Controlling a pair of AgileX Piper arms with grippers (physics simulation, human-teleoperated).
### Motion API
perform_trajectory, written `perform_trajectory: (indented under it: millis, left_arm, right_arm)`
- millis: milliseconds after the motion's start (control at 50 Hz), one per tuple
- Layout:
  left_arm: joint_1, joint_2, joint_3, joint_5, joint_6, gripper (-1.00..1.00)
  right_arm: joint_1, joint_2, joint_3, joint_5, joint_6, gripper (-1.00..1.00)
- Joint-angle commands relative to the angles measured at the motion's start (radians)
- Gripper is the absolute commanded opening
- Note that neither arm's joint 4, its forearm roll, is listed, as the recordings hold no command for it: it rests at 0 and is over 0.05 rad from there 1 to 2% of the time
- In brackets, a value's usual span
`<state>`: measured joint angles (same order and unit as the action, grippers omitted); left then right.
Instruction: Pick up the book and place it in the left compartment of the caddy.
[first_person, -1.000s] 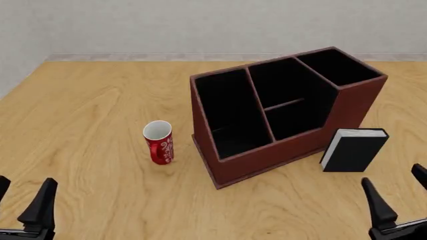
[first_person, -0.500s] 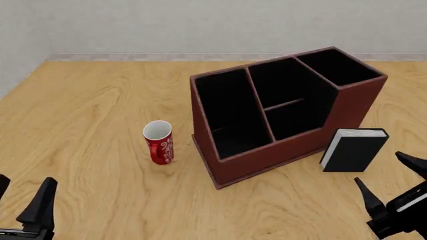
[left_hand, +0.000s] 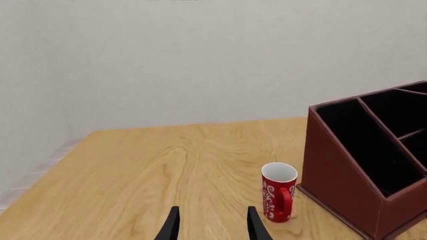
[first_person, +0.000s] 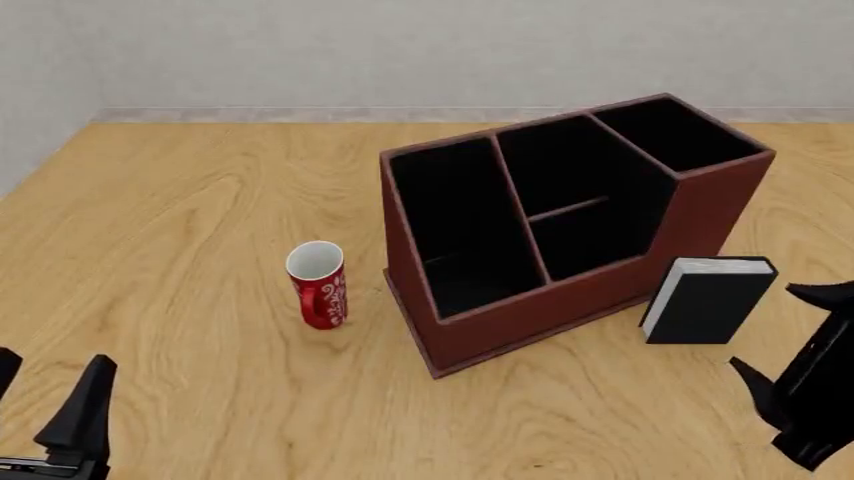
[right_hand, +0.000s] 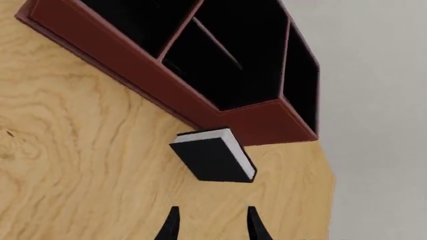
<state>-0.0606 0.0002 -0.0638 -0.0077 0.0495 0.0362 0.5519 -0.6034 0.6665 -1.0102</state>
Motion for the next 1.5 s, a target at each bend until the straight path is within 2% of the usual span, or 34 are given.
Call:
perform_trajectory:
  millis: [20, 60, 140, 160, 180, 240, 360, 380, 460, 580, 760, 780, 820, 960, 1500]
  left_arm:
    - [-0.003, 0.000, -0.011, 0.005, 0.008, 1.00]
    - [-0.003, 0.000, -0.012, 0.005, 0.008, 1.00]
    - [-0.006, 0.000, -0.015, 0.006, 0.012, 1.00]
    - [-0.008, 0.000, -0.018, 0.008, 0.013, 1.00]
    - [-0.001, 0.000, -0.028, 0.009, 0.010, 1.00]
    - [0.005, 0.000, -0.034, 0.014, 0.008, 1.00]
    - [0.009, 0.000, -0.039, 0.016, 0.007, 1.00]
    - [0.017, 0.000, -0.038, 0.014, 0.005, 1.00]
    - [0.019, 0.000, -0.039, 0.015, 0.006, 1.00]
    - [0.027, 0.000, -0.048, 0.024, 0.010, 1.00]
    - [0.038, 0.000, -0.050, 0.028, 0.011, 1.00]
    - [0.053, 0.000, -0.045, 0.025, 0.008, 1.00]
    - [0.056, 0.000, -0.042, 0.023, 0.011, 1.00]
    - [0.068, 0.000, -0.037, 0.022, 0.007, 1.00]
    - [0.095, 0.000, -0.014, 0.002, -0.003, 1.00]
  right_arm:
    - [-0.039, 0.109, -0.083, 0.054, -0.124, 1.00]
    - [-0.051, 0.130, -0.095, 0.049, -0.143, 1.00]
    - [-0.056, 0.161, -0.124, 0.055, -0.138, 1.00]
    - [-0.058, 0.169, -0.125, 0.056, -0.150, 1.00]
    - [-0.077, 0.233, -0.179, 0.078, -0.164, 1.00]
    - [-0.114, 0.284, -0.199, 0.075, -0.209, 1.00]
    - [-0.149, 0.332, -0.242, 0.085, -0.244, 1.00]
    - [-0.172, 0.354, -0.258, 0.093, -0.266, 1.00]
    - [-0.181, 0.369, -0.271, 0.102, -0.279, 1.00]
    - [-0.231, 0.463, -0.292, 0.050, -0.343, 1.00]
    - [-0.249, 0.551, -0.313, -0.013, -0.356, 1.00]
    - [-0.243, 0.613, -0.329, -0.048, -0.334, 1.00]
    - [-0.243, 0.626, -0.325, -0.059, -0.337, 1.00]
    - [-0.247, 0.691, -0.311, -0.125, -0.377, 1.00]
    - [-0.255, 0.763, -0.284, -0.174, -0.438, 1.00]
